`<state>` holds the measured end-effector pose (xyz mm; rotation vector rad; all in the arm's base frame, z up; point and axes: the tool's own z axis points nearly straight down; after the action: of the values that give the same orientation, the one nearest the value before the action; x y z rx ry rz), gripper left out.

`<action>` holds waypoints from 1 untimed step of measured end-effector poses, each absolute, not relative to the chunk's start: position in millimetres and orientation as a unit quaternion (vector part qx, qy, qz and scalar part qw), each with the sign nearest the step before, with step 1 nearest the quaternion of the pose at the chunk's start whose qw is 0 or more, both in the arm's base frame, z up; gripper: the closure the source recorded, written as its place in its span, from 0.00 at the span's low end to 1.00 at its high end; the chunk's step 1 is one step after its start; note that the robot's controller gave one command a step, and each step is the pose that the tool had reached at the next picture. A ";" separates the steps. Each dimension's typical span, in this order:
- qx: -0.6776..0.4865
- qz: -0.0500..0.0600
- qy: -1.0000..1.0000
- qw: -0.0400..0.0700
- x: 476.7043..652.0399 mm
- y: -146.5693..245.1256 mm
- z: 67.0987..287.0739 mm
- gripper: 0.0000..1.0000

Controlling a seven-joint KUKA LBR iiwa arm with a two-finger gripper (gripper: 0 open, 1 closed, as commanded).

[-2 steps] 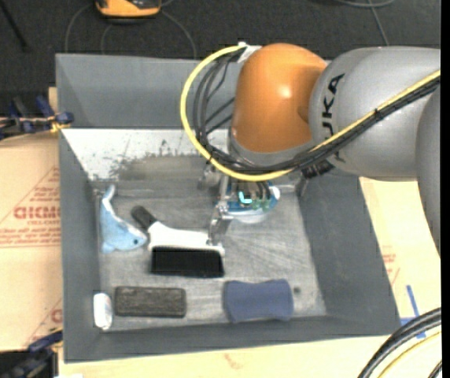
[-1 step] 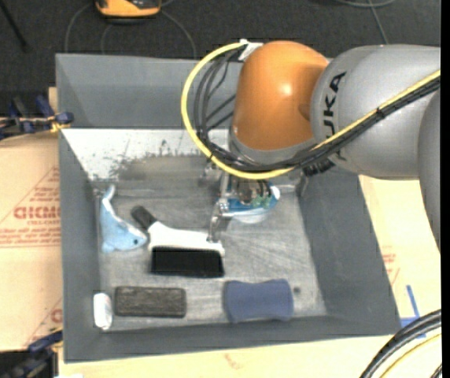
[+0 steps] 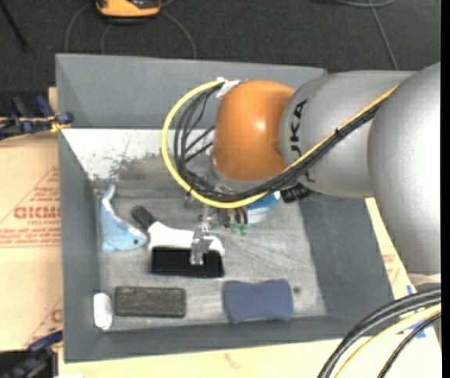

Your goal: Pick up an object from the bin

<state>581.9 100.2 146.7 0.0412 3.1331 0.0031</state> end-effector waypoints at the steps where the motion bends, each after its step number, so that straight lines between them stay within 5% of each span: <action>1: 0.008 0.000 1.000 -0.001 576.7 105.0 109.5 0.00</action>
Offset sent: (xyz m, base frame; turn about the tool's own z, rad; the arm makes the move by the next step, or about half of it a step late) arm -0.0155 -0.0089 -0.0394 0.0412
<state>576.7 105.0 109.5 0.0266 3.1438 -0.0005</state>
